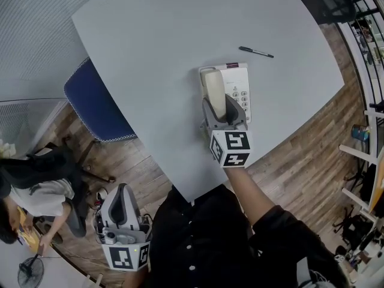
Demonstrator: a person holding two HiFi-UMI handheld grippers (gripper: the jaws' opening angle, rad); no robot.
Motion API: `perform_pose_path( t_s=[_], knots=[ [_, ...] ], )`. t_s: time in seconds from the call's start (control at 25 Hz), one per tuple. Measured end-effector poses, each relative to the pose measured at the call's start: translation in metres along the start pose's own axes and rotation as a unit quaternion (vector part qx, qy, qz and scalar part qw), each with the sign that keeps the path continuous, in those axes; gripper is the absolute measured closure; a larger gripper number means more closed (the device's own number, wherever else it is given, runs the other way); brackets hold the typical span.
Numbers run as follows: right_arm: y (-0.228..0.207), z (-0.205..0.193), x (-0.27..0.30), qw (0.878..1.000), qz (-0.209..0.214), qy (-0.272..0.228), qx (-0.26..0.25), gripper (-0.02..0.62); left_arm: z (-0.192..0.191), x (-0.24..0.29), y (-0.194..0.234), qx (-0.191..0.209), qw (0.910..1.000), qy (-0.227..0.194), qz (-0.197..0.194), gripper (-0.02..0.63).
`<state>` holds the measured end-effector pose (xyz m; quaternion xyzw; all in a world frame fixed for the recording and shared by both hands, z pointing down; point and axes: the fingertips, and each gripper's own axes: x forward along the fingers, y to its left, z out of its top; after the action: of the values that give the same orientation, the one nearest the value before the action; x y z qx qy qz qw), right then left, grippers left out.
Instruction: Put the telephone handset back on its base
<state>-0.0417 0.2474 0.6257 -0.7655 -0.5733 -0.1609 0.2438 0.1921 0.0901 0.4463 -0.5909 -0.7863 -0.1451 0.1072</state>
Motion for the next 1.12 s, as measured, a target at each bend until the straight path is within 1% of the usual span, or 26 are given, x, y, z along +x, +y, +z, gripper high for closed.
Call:
perform_pose_path(
  t_s=[0.12,0.32,0.48,0.68,0.88,0.96,1.0,1.12],
  knots=[
    [0.0,-0.005,0.007,1.0,-0.02,0.007,-0.008,0.362,-0.003,0.003,0.0,-0.003,1.0,0.004,-0.001,0.592],
    [-0.005,-0.01,0.017,0.998,-0.052,0.021,-0.006,0.362,-0.005,0.007,-0.001,-0.005,0.9999,0.009,-0.002,0.592],
    [-0.006,-0.013,0.023,0.997,-0.063,0.034,-0.009,0.362,-0.006,0.009,0.001,-0.007,0.9999,0.014,0.0,0.592],
    [-0.003,-0.013,0.025,0.995,-0.082,0.041,-0.033,0.36,-0.007,0.011,0.002,-0.009,0.9998,0.016,0.0,0.592],
    [0.0,-0.011,0.026,0.994,-0.087,0.037,-0.046,0.36,-0.007,0.013,0.001,-0.01,0.9998,0.016,0.0,0.592],
    [-0.001,-0.006,0.024,0.994,-0.087,0.018,-0.058,0.325,-0.006,0.013,0.002,-0.01,0.9998,0.015,0.0,0.592],
    [-0.001,-0.003,0.023,0.995,-0.082,0.007,-0.065,0.308,-0.006,0.013,0.002,-0.01,0.9998,0.015,0.0,0.592],
    [0.004,0.005,0.019,0.995,-0.058,-0.014,-0.086,0.306,-0.006,0.015,0.001,-0.01,0.9999,0.012,-0.003,0.592]
  ],
)
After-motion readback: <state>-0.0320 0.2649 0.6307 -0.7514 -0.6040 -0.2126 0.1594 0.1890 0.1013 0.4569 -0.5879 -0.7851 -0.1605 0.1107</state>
